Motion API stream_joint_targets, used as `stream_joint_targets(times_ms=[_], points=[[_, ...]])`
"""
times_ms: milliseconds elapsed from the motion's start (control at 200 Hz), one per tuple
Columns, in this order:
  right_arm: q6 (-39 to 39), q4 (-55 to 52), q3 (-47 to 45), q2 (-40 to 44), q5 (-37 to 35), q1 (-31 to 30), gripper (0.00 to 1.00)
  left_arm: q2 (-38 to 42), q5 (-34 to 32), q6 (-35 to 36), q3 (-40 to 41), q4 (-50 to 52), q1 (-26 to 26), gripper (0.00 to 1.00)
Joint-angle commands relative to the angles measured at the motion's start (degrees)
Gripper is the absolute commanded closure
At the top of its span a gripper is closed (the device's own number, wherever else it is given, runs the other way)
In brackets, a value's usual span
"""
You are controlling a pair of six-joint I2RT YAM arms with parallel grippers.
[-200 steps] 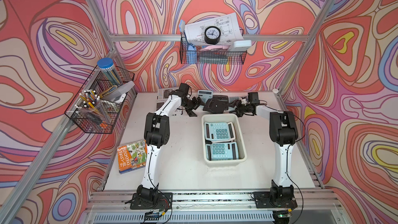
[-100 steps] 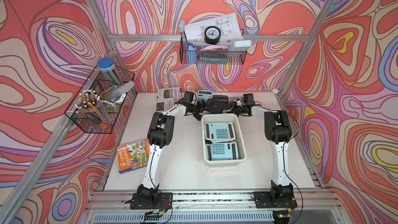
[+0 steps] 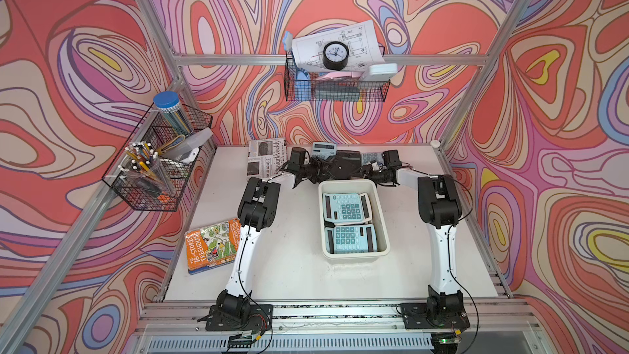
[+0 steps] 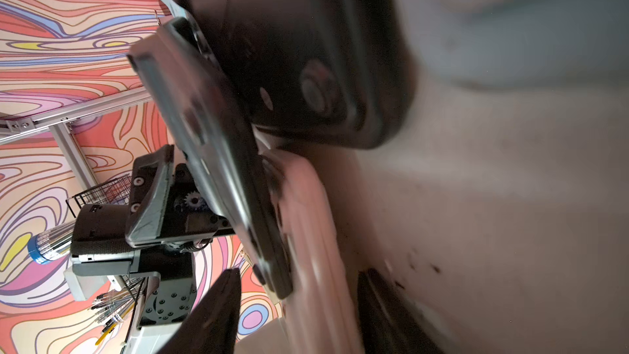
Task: Put the calculator in the storage box
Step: Pick up the calculator at the center of the board.
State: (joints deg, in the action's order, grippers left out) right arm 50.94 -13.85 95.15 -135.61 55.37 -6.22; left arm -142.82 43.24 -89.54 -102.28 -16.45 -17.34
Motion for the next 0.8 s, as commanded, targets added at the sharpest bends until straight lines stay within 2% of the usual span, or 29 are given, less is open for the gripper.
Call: stream_joint_targets(times_ms=[0,200,346,506,641,796], points=[[-1.71,-2.76,-1.86,3.31,-0.25,-0.64,0.42,-0.81,-0.88,-1.52,1.85,-3.39,-0.23,0.47],[-3.05,-2.94,-4.8,5.9,-0.89,-0.68,0.4,1.34,-0.36,-0.9,4.71,-4.55,-0.22,0.62],[-4.06,-3.23,-6.76,9.11,-2.13,-0.64,0.36,2.4,-0.33,-0.81,4.3,-4.41,-0.11,0.67],[-5.65,-4.04,-8.65,13.27,-5.37,-0.38,0.26,3.83,-0.27,-0.55,3.77,-3.62,-0.15,0.71],[-6.63,-5.24,-9.2,16.52,-8.15,0.11,0.02,6.22,-0.44,-0.38,4.37,-2.9,-0.13,0.71],[-8.34,-7.91,-9.28,21.06,-12.89,0.84,0.02,8.98,-1.2,0.26,4.44,-0.75,0.07,0.71]])
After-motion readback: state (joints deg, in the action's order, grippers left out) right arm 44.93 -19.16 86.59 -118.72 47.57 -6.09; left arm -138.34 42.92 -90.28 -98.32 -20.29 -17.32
